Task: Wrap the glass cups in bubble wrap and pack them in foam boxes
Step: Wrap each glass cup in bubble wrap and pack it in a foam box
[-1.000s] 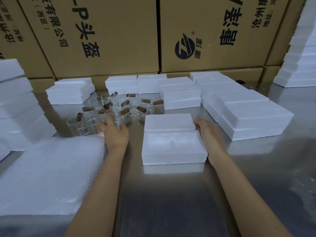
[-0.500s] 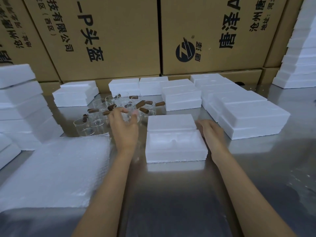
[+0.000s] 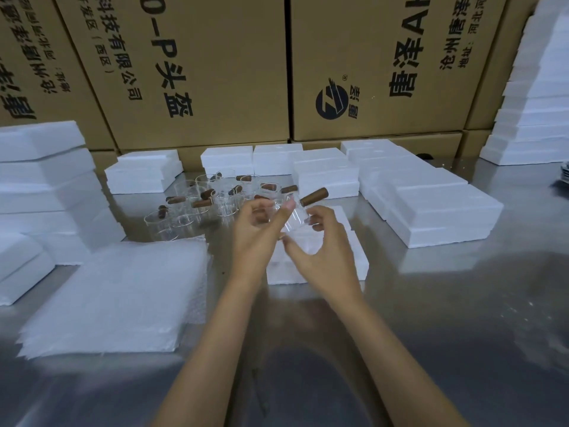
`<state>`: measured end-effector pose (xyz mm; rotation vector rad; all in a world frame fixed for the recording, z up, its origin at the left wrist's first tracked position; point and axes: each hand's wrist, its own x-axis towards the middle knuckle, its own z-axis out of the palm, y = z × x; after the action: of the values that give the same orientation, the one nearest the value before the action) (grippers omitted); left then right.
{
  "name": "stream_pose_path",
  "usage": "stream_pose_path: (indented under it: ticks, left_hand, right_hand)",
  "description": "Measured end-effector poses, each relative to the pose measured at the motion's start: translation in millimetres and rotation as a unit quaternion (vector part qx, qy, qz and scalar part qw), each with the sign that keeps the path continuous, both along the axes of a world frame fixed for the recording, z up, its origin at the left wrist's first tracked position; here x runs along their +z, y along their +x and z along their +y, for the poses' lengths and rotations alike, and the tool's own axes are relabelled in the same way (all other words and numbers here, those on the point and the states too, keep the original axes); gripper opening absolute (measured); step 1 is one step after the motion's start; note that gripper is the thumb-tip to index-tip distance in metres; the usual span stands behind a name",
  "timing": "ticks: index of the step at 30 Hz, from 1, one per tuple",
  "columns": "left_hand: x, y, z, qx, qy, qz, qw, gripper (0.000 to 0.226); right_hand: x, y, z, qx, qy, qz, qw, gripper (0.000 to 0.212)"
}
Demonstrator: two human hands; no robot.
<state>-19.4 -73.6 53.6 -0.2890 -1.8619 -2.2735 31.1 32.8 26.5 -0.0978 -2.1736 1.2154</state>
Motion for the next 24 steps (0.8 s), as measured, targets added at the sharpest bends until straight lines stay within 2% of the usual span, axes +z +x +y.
stream_pose_path:
  ticks: [2,7,9,13,16,20,24]
  left_hand:
    - [-5.5,5.4,0.8,-0.004,-0.013,-0.009,1.0,0.049]
    - [-6.0,11.1,0.5,-0.032,-0.039,0.005,0.999,0.064]
    - [-4.7,12.9,0.6,-0.045,-0.047,0.013,0.998,0.059]
    - [-6.9,10.3,4.3,-0.074,-0.024,-0.005,0.997,0.025]
    - [-9.5,9.2,2.4,-0.076,-0.039,0.009,0.996,0.021]
    - [-12.7,10.2,-0.4,-0.084,-0.075,0.053,0.992,0.043]
    - [-15.2,14.7,1.8,-0.086,-0.157,0.094,0.979,0.059]
  right_hand:
    - [-6.5,2.4,-8.0,-0.012,0.013,-0.003,1.0,0.071]
    - [-5.2,2.4,-10.0,-0.051,-0.038,0.029,0.998,0.057]
    - [-2.9,3.6,-7.7,-0.041,-0.075,0.034,0.996,0.056]
    - [-0.3,5.3,-2.2,-0.06,-0.098,0.034,0.993,0.056]
    - [1.9,6.9,0.9,-0.053,-0.145,0.033,0.987,0.054]
    - [6.6,9.9,3.9,-0.016,-0.257,0.022,0.966,0.05]
    - [12.0,12.0,6.5,0.016,-0.313,0.006,0.95,0.043]
